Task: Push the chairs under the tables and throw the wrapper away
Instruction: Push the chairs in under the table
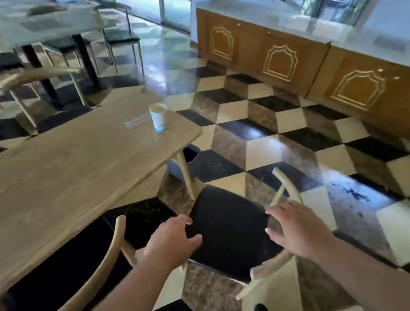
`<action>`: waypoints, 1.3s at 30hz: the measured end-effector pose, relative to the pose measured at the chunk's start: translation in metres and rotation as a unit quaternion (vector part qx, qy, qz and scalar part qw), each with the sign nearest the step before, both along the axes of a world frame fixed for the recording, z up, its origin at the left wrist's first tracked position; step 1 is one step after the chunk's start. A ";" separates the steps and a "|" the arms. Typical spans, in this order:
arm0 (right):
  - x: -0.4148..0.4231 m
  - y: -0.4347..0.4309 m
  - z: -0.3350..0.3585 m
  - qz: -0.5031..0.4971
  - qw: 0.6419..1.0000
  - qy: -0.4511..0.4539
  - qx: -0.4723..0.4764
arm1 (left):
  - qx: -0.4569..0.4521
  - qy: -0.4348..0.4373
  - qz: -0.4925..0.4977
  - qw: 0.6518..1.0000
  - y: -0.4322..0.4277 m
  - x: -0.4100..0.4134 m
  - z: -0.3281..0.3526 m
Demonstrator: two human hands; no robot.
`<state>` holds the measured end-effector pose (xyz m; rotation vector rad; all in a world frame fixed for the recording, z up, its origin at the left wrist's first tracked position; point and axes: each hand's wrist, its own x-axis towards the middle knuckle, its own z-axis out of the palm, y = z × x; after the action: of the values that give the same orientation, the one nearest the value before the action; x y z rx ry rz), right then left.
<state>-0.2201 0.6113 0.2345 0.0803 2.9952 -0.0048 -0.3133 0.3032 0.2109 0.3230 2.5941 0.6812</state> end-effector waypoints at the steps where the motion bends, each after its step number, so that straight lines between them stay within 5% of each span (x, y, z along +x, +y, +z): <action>1: 0.000 0.016 0.002 0.000 1.000 0.013 -0.006 | -0.001 0.007 -0.013 1.000 0.023 -0.004 0.007; 8: -0.038 0.150 -0.034 0.035 0.999 -0.014 -0.034 | 0.000 -0.014 -0.047 0.999 0.187 -0.021 -0.021; 15: -0.117 0.296 -0.116 0.121 0.980 -0.155 -0.042 | -0.038 -0.154 0.005 0.987 0.345 -0.025 -0.111; 20: -0.154 0.341 -0.165 0.277 0.938 -0.204 0.052 | -0.054 -0.216 0.005 0.975 0.413 -0.025 -0.162; 27: -0.166 0.325 -0.221 0.387 0.892 -0.210 0.098 | -0.145 -0.242 -0.106 0.953 0.437 -0.003 -0.206; 34: -0.194 0.293 -0.213 0.429 0.864 -0.219 0.146 | -0.122 -0.226 -0.058 0.965 0.412 -0.008 -0.201; 39: -0.216 0.252 -0.212 0.414 0.878 -0.216 0.107 | -0.107 -0.179 -0.022 0.978 0.360 -0.018 -0.201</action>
<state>-0.4365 0.8631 0.0228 -1.0225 2.3390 0.3783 -0.3312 0.6634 0.0097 0.1703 2.2791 0.3967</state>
